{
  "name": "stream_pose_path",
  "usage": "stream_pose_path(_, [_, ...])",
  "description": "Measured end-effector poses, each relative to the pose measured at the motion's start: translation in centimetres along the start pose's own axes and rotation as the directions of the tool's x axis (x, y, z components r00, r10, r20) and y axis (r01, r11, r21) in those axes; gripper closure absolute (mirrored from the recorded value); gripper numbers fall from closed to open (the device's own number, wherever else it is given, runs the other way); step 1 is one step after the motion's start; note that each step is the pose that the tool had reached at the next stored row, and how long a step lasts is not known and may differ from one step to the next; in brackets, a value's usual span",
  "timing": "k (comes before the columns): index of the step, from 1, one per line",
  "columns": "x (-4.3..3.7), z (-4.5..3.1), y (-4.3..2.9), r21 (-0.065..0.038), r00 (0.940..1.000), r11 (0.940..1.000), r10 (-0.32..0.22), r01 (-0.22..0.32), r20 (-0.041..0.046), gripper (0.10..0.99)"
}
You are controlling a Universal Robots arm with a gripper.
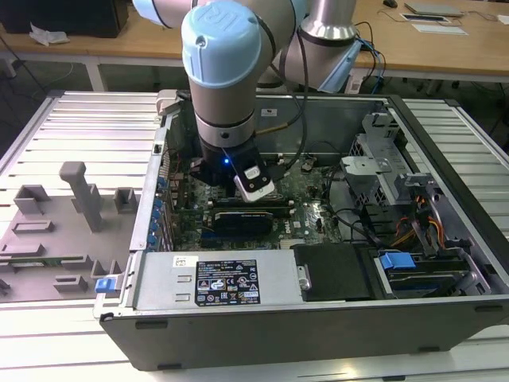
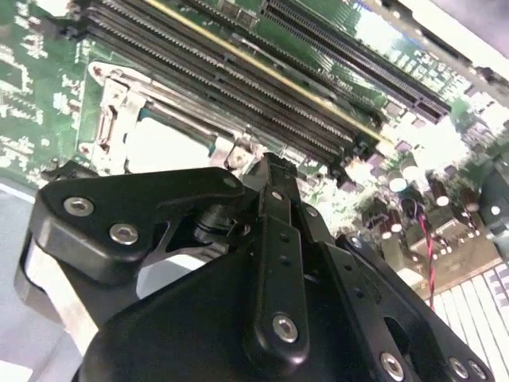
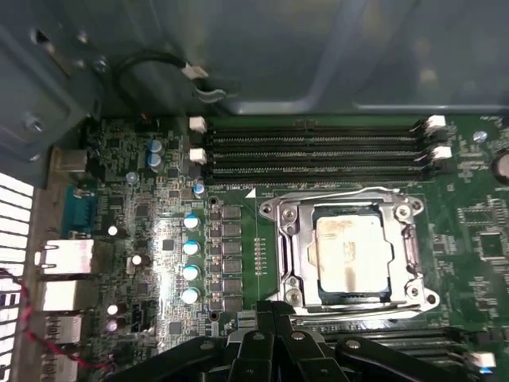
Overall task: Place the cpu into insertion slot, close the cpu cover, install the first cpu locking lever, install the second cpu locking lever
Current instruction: 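Install the second cpu locking lever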
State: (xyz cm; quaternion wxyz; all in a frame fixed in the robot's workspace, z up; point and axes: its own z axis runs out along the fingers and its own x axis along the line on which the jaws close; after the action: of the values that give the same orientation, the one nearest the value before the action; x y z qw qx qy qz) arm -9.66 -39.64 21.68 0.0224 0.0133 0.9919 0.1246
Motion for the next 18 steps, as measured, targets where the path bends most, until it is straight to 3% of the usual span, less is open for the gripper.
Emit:
stream_pose_path(4, [-0.30, -0.27, 0.08, 0.001, 1.0000, 1.0000, 0.003, -0.003, 0.0004, 0.980])
stream_pose_path(7, [-1.53, -0.22, 0.10, 0.001, 1.0000, 1.0000, 0.006, -0.006, 0.0000, 0.980])
stream_pose_path(12, [-2.88, -0.15, 0.13, 0.003, 0.9999, 0.9999, 0.010, -0.010, -0.0033, 0.980])
stream_pose_path(13, [-3.10, -0.14, 0.14, 0.006, 0.9999, 0.9999, 0.011, -0.011, -0.0043, 0.980])
stream_pose_path(15, [-3.45, -0.01, 0.60, 0.031, 0.9999, 0.9995, 0.011, -0.011, -0.0060, 0.980])
stream_pose_path(18, [-3.60, 0.23, 1.50, 0.052, 0.9999, 0.9986, 0.010, -0.010, -0.0062, 0.980])
